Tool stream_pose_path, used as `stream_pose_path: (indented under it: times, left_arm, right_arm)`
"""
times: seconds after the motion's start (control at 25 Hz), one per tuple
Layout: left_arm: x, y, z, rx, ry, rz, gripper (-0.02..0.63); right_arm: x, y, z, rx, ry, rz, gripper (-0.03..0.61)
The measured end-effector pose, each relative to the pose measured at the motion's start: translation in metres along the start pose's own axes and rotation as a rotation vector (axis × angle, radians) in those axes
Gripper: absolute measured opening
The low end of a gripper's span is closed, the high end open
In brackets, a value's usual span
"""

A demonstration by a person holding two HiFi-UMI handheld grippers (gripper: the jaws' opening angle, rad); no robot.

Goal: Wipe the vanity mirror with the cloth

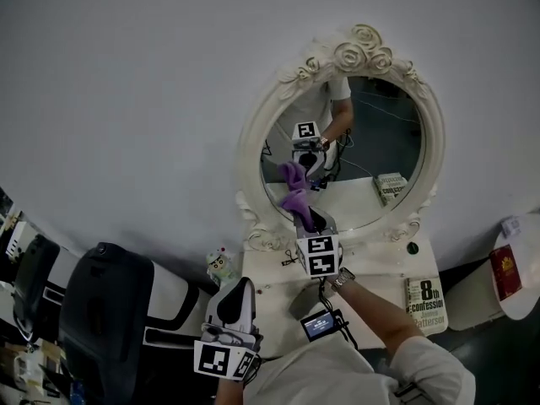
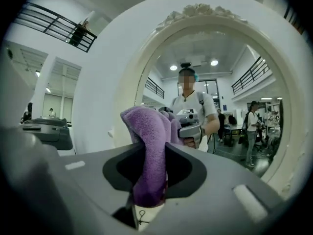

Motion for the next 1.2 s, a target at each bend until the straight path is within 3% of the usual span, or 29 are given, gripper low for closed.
stream_pose_path:
  times: [0.2,0.4,0.68,1.2]
  left_arm:
    - [0.016,0.026,0.004,0.014,-0.014,0.088,0.008]
    - [0.012,0.023,0.003,0.035,-0.021,0.090,0.008]
    - [-0.012,-0.013,-0.009,0.042,0.005,0.002,0.008]
    - [-0.077,-0.090,-0.035,-0.002,0.090,-0.207,0.007]
  right_arm:
    - [0.026,-0.028,-0.026,0.100,-0.054,0.029,0.109]
    - [0.001,-0.038,-0.028,0.108,-0.108,-0.019,0.109]
    - [-0.073,-0.018,-0.027,0.076,-0.126,-0.130,0.109]
    - [-0.264,0.043,-0.047,0.115,-0.135,-0.485,0.110]
Point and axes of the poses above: the fingertips, and each gripper's own axes: y backward along the fingers, x to its left, z out of its top, the point moved 5 cm from there along y, backward along the fingers, and after that the axes turned 9 degrees about -z, right-handed, at the moved point
